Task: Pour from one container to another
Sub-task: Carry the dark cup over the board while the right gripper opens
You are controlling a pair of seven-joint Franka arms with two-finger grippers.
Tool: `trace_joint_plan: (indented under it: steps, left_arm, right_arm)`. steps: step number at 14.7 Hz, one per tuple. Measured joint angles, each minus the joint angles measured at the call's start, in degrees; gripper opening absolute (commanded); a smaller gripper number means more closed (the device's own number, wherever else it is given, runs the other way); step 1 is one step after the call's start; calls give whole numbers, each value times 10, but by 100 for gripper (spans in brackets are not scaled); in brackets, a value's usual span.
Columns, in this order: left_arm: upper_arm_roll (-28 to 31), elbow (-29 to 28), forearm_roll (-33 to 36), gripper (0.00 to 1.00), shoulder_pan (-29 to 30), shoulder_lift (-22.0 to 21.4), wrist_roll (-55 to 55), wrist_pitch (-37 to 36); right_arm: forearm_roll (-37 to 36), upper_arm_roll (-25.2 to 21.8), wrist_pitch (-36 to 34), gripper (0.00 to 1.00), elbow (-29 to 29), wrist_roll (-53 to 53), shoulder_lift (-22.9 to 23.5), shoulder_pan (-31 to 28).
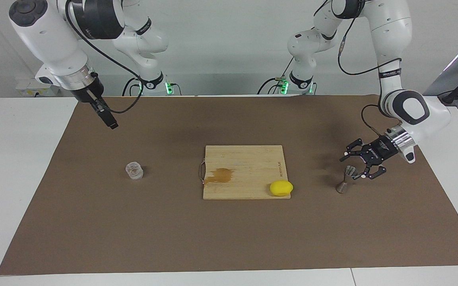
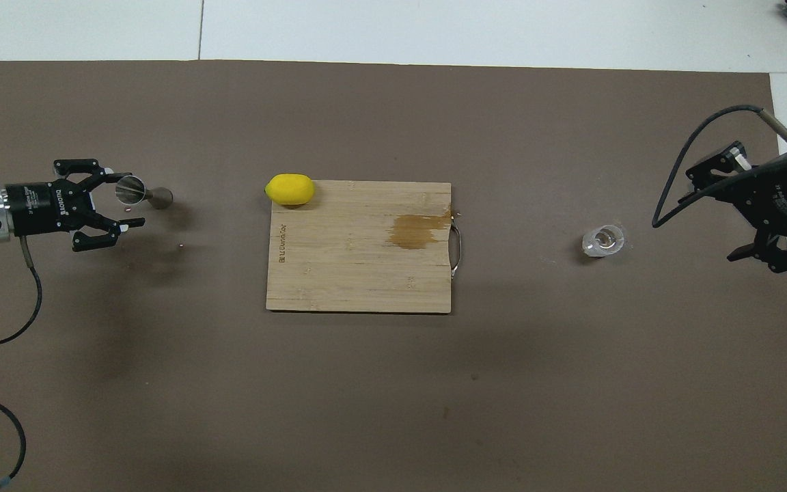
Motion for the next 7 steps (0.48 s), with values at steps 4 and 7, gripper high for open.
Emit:
trace_joint_plan:
  steps: [4, 7]
  left_arm:
    - [0, -1, -2, 81, 0, 0, 0, 1]
    - [0, -3, -3, 53, 0, 0, 0, 4]
  right_arm:
    - [0, -1, 11, 94, -5, -34, 0, -6]
    - [0, 0, 11, 98, -7, 34, 0, -5]
